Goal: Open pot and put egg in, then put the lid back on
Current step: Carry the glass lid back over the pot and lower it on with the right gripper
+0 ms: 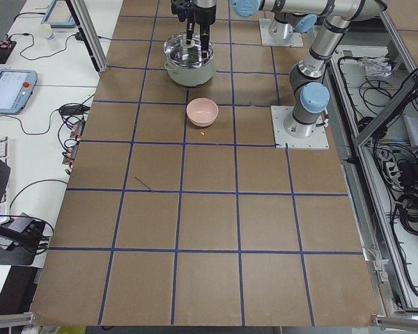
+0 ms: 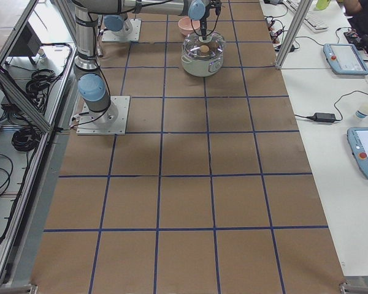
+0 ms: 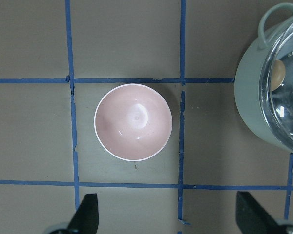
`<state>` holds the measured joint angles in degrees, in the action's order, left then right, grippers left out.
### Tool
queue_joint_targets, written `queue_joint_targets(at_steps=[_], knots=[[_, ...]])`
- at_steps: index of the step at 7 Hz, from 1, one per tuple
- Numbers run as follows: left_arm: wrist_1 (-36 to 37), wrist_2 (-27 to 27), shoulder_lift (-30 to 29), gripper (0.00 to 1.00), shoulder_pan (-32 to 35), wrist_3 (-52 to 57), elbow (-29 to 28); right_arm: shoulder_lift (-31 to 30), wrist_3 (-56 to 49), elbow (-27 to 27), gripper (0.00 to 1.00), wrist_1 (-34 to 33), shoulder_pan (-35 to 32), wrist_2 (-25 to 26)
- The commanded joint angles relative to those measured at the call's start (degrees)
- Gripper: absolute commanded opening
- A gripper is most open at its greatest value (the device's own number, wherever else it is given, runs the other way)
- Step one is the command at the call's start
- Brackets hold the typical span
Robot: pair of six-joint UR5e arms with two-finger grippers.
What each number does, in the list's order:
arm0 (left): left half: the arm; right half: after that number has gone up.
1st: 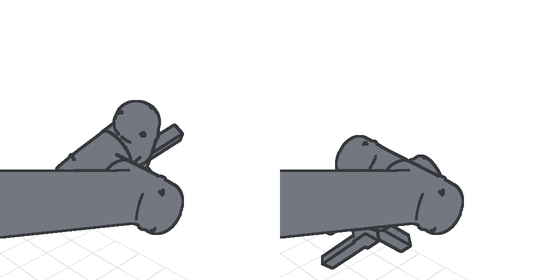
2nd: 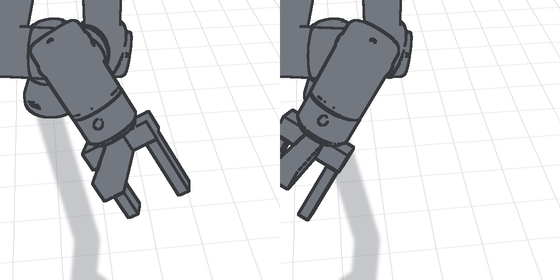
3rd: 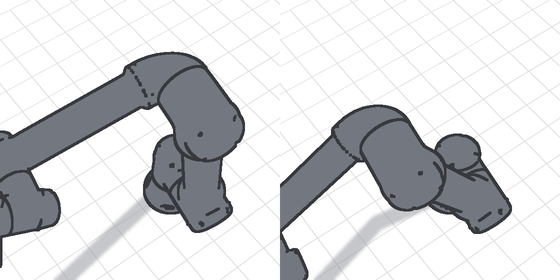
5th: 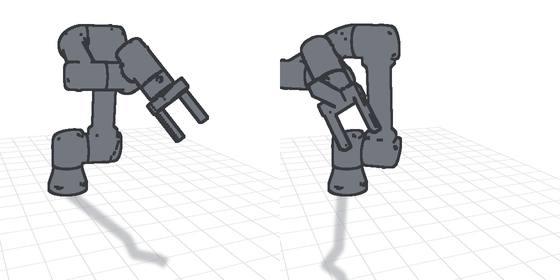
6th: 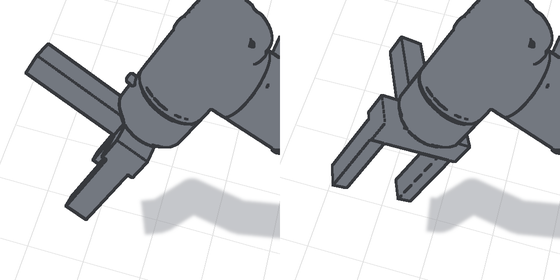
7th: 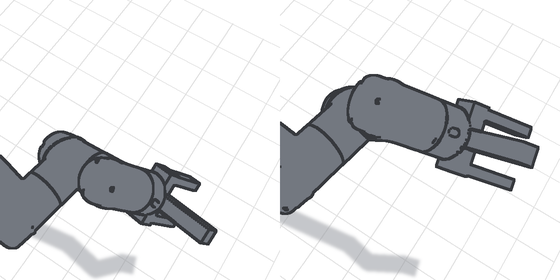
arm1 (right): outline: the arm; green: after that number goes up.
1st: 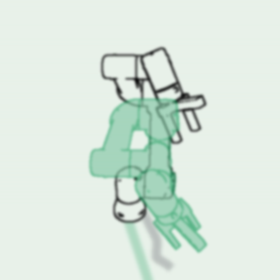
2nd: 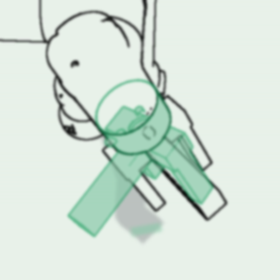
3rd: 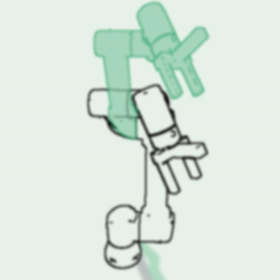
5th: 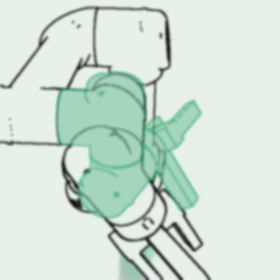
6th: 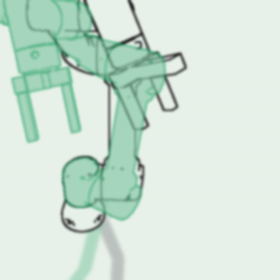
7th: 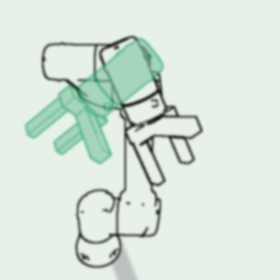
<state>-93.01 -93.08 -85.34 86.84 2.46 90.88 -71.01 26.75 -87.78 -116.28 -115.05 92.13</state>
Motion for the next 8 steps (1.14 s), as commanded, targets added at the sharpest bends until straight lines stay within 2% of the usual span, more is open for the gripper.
queue_joint_targets(at_steps=[1,3,4,6,8], knots=[[0.02,0.00,0.00,1.00,0.00,0.00,0.09,0.00,0.32,0.07,0.57,0.08,0.00,0.32],[0.02,0.26,0.00,1.00,0.00,-0.09,-0.09,-0.18,0.41,0.16,0.61,0.08,0.00,0.41],[-0.07,0.52,0.00,1.00,-0.09,-0.09,-0.18,-0.18,0.41,0.24,0.66,0.08,0.00,0.50],[-0.07,0.53,0.00,1.00,-0.18,-0.09,-0.18,-0.18,1.46,0.51,0.68,0.08,0.09,0.59],[-0.07,0.53,0.00,1.00,-0.18,-0.09,-0.26,-2.36,-0.72,1.21,0.68,1.74,4.28,1.11]])
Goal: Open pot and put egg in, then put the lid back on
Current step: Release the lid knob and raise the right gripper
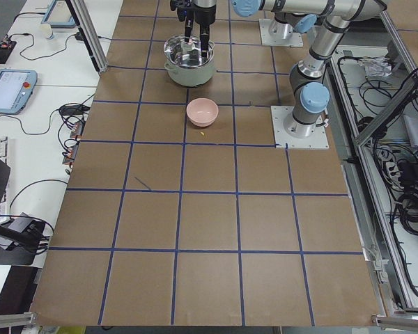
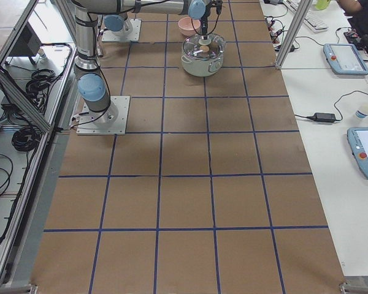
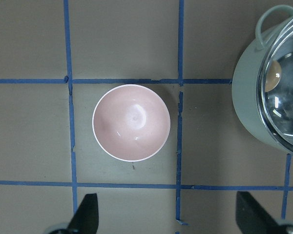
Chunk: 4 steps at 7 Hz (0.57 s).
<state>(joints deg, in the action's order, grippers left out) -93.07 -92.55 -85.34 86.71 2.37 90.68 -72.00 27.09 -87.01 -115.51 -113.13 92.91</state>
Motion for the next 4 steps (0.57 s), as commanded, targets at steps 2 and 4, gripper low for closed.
queue_joint_targets(at_steps=[2,4], knots=[[0.00,0.00,0.00,1.00,0.04,0.00,0.11,-2.96,-2.21,0.61,1.00,2.22,5.88,0.26],[-0.09,-0.08,0.00,1.00,-0.05,0.09,0.03,-7.68,-4.58,0.44,1.00,8.06,10.36,0.17]])
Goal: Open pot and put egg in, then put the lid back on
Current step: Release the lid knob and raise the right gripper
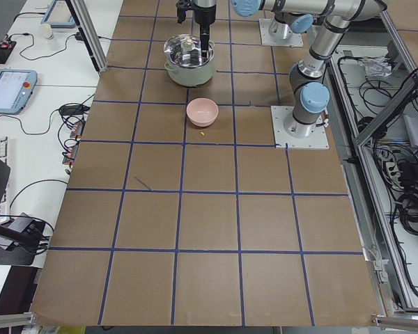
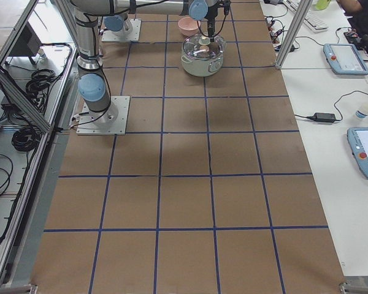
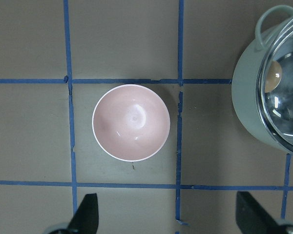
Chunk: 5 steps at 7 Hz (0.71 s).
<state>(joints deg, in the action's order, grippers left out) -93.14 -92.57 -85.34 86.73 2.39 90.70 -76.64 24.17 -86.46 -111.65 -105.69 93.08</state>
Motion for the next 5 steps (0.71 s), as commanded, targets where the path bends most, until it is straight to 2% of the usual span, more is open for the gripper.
queue_joint_targets(at_steps=[1,2,4,5], knots=[[-0.02,-0.16,0.00,1.00,0.02,0.07,-0.09,-6.12,-7.76,0.49,1.00,6.43,6.69,0.08],[0.06,-0.07,0.00,1.00,-0.07,0.07,-0.17,-8.94,-13.56,0.15,1.00,10.45,10.47,-0.18],[0.06,0.02,0.00,1.00,0.02,-0.02,-0.18,-9.49,-19.38,-0.12,1.00,18.44,17.07,-1.32],[0.06,0.02,0.00,1.00,-0.07,-0.02,-0.18,-9.76,-21.16,0.06,1.00,18.66,17.36,-1.33]])
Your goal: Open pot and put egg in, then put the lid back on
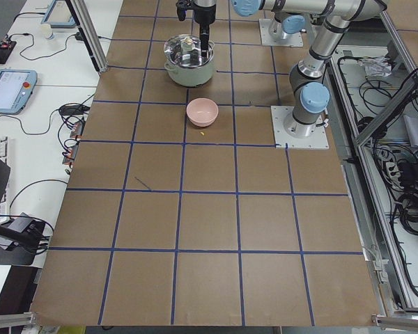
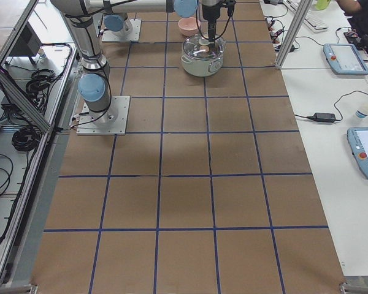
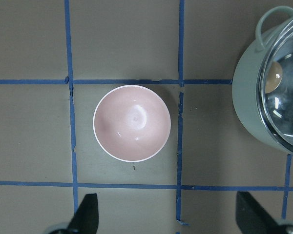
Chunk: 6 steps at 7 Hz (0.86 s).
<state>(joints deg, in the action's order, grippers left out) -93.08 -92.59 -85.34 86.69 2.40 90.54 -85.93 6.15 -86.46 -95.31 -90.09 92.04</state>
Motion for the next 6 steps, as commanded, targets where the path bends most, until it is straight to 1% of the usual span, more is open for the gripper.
queue_joint_targets(at_steps=[1,2,3,6], knots=[[0.00,0.04,0.00,1.00,0.06,-0.03,-0.01,-0.46,-2.99,-0.11,1.00,2.32,1.15,-1.33],[0.00,0.04,0.00,1.00,0.06,-0.03,-0.01,0.06,-3.51,-0.28,1.00,1.54,0.10,-4.30],[0.00,0.04,0.00,1.00,0.06,-0.03,-0.01,0.41,-3.60,-0.37,1.00,1.36,-0.96,-5.02],[0.00,0.04,0.09,1.00,-0.03,-0.03,-0.01,0.68,-3.60,-0.81,1.00,1.27,-0.97,-5.03]])
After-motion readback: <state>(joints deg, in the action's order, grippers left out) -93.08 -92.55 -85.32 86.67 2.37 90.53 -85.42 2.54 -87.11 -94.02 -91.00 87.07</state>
